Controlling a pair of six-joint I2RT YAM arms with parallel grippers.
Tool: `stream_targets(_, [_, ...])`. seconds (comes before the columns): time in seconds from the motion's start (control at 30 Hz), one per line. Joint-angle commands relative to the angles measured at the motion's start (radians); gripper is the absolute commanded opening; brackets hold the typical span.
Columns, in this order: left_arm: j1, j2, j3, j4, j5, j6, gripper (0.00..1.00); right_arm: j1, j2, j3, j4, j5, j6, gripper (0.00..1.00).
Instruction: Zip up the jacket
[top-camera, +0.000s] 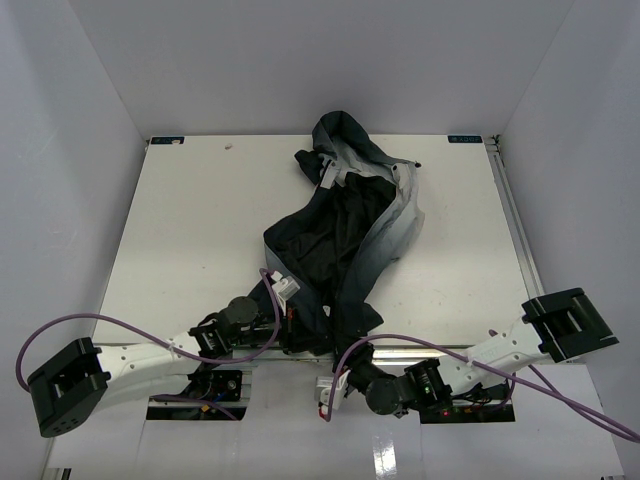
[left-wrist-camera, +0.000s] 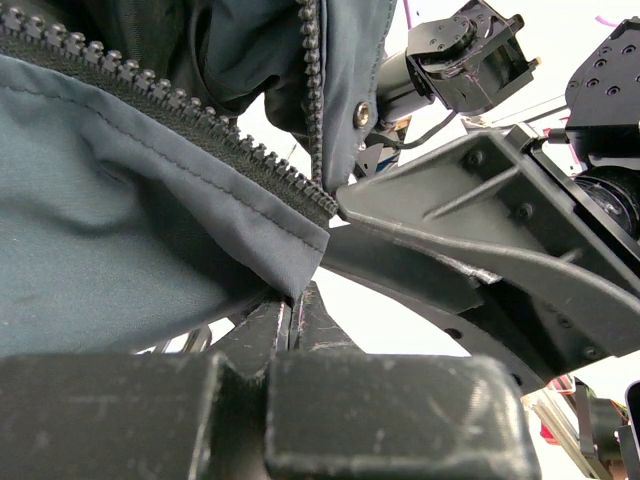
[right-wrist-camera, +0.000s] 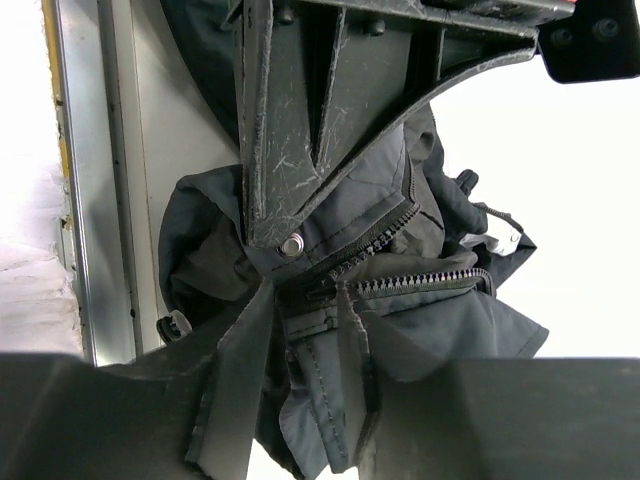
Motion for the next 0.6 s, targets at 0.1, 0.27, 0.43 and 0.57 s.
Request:
stream_targets(0.1, [0.001,0.016,0.005,0.009,0.018,0.005,0.00,-0.002,-0.013,-0.006,0.078,0.039,-0.017,0.28])
stream_targets(0.27, [0.001,0.018,0.004,0.000,0.011,0.010,0.00,-0.002,-0.020,-0.005,0.078,0.038,-0.015,0.23])
stream_targets(0.43, [0.001,0.018,0.002,-0.008,-0.002,0.016,0.00,-0.002,-0.037,-0.001,0.068,0.044,-0.007,0.25])
stream_targets(0.57, [0.001,0.017,0.001,-0.013,-0.004,0.018,0.00,-0.004,-0.059,0.002,0.056,0.043,0.005,0.28])
